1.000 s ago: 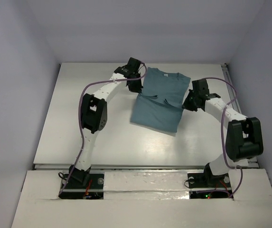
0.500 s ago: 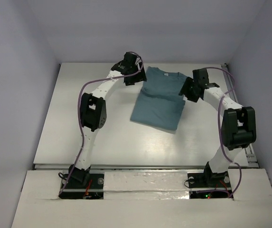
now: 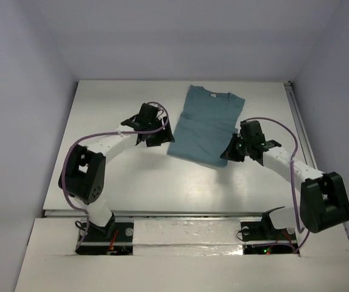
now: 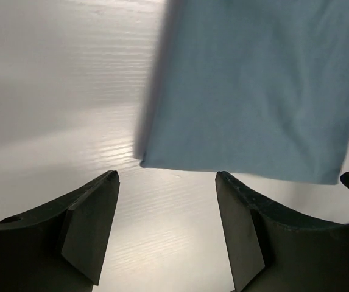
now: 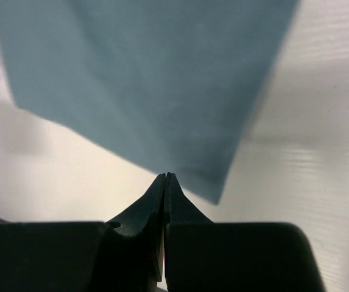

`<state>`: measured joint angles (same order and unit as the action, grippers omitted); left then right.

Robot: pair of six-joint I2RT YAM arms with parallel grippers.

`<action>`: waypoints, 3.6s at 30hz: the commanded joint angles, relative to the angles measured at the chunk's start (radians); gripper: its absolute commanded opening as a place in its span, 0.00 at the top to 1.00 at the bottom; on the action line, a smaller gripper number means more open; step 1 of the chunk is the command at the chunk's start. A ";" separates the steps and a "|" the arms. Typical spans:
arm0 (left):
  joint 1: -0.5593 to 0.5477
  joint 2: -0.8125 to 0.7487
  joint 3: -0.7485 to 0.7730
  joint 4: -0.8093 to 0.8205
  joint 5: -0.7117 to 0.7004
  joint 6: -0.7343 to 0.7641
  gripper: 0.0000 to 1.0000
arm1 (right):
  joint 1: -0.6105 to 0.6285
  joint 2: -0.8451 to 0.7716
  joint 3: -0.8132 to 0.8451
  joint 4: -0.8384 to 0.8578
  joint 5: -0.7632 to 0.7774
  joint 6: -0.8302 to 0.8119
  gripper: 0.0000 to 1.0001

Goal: Fold and stack the t-shirts
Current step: Fold the folded rectangular tshirt in 1/3 of the way, then grab one side of the 2/3 rectangular tshirt with both arms, then fold the long partially folded tshirt into a neat square

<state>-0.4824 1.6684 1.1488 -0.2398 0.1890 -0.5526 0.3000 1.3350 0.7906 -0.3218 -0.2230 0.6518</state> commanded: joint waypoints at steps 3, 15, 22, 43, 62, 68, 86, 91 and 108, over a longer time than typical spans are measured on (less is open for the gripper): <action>0.010 0.057 -0.021 0.047 0.041 0.011 0.39 | -0.016 0.099 -0.074 0.131 -0.027 0.020 1.00; 0.010 0.129 -0.070 0.091 0.070 0.011 0.38 | -0.016 -0.081 -0.091 -0.026 0.126 0.028 0.65; 0.001 0.163 -0.063 0.097 0.079 0.011 0.46 | -0.016 -0.165 -0.224 0.010 0.054 0.118 0.24; -0.018 0.179 -0.097 0.131 0.037 -0.029 0.91 | -0.016 -0.135 -0.468 0.322 0.191 0.405 0.52; -0.065 -0.186 -0.458 0.209 -0.045 -0.211 1.00 | 0.002 0.042 -0.273 0.264 -0.062 0.172 1.00; -0.180 -0.593 -0.691 0.065 -0.051 -0.435 1.00 | 0.108 -0.080 -0.224 -0.015 -0.099 0.103 1.00; -0.158 -0.823 -0.451 -0.284 -0.273 -0.455 1.00 | 0.117 -0.239 0.106 -0.378 -0.030 -0.055 1.00; -0.029 -0.645 -0.247 -0.211 -0.303 -0.331 1.00 | 0.039 -0.021 0.344 -0.330 -0.032 -0.113 1.00; 0.211 0.227 0.418 -0.124 -0.306 -0.081 1.00 | -0.094 0.849 1.184 -0.375 -0.065 -0.208 1.00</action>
<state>-0.2928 1.7977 1.4521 -0.3325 -0.0555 -0.7002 0.2352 2.0979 1.8664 -0.6544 -0.3336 0.4736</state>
